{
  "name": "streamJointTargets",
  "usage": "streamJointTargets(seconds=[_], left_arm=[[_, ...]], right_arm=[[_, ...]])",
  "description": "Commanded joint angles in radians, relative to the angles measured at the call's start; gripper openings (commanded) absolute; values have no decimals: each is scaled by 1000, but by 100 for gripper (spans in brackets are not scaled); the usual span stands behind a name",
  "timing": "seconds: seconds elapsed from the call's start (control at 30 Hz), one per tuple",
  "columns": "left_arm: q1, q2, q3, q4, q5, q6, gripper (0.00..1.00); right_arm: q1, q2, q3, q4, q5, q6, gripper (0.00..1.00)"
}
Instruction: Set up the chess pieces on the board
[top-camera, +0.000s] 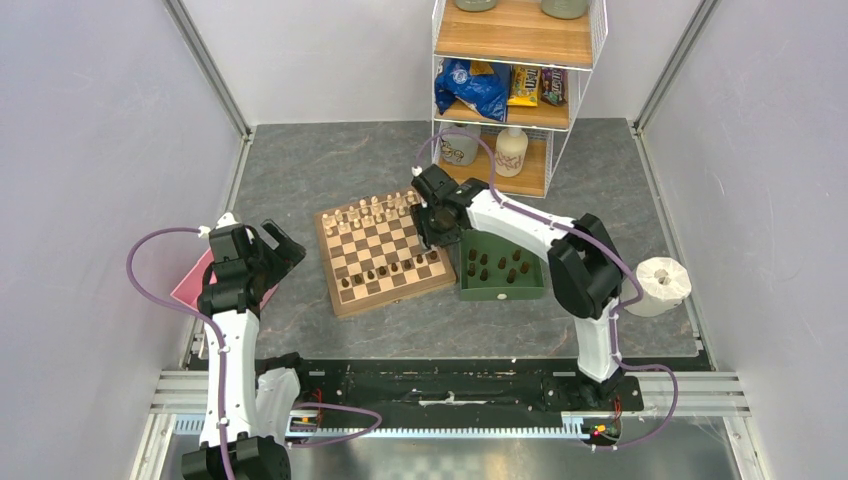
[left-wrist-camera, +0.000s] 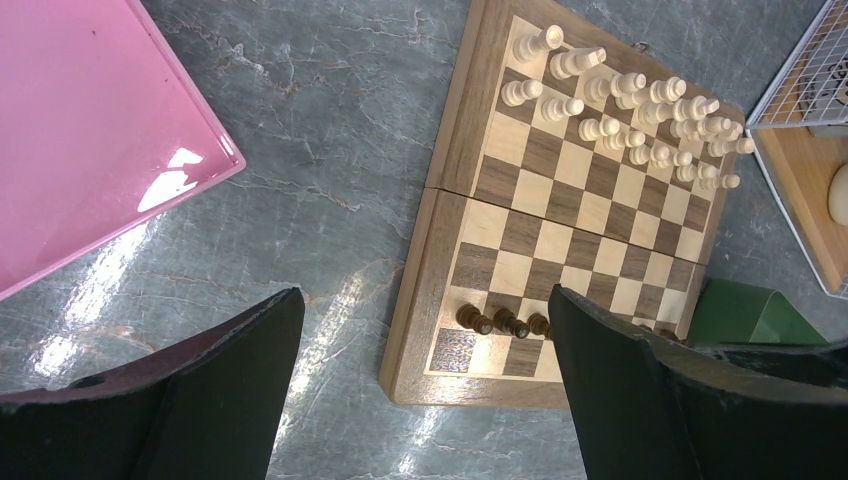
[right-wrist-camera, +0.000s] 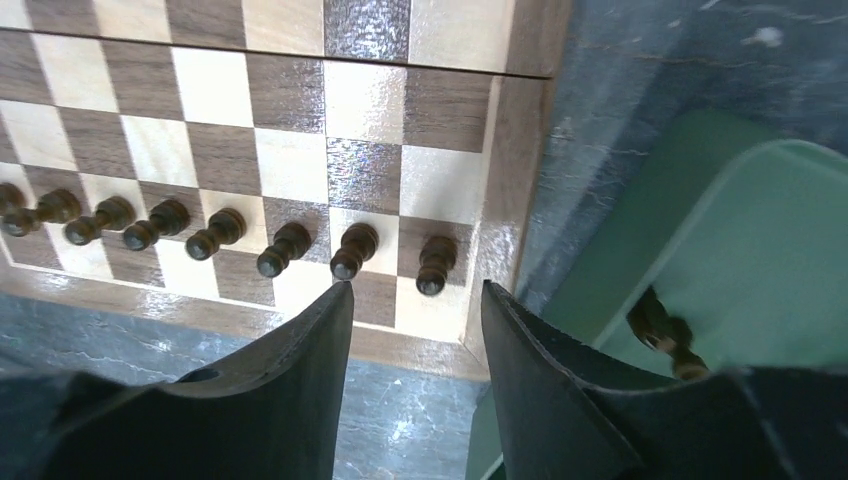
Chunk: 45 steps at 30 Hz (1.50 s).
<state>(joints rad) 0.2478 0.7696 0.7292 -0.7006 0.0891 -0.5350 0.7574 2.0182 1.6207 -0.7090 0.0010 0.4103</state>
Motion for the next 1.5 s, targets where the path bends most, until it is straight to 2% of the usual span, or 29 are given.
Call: streamJointTargets(seconds=[0.0, 0.13, 0.33, 0.63, 0.9, 1.17, 1.47], left_arm=[[10, -11, -5, 30, 23, -13, 99], [10, -10, -5, 32, 24, -13, 99], [10, -11, -5, 32, 24, -13, 99], [11, -5, -5, 31, 26, -14, 99], [15, 3, -5, 32, 29, -14, 99], [19, 5, -6, 35, 36, -14, 99], [21, 2, -7, 35, 37, -14, 99]], right_arm=[[-2, -167, 5, 3, 111, -27, 61], [-62, -264, -88, 3, 204, -18, 63], [-227, -376, -253, 6, 195, 39, 63], [-372, -374, -373, 9, 168, 99, 59], [-398, -344, -399, 54, 80, 88, 54], [-401, -294, -398, 43, 146, 96, 52], [-402, -239, -405, 52, 146, 90, 48]])
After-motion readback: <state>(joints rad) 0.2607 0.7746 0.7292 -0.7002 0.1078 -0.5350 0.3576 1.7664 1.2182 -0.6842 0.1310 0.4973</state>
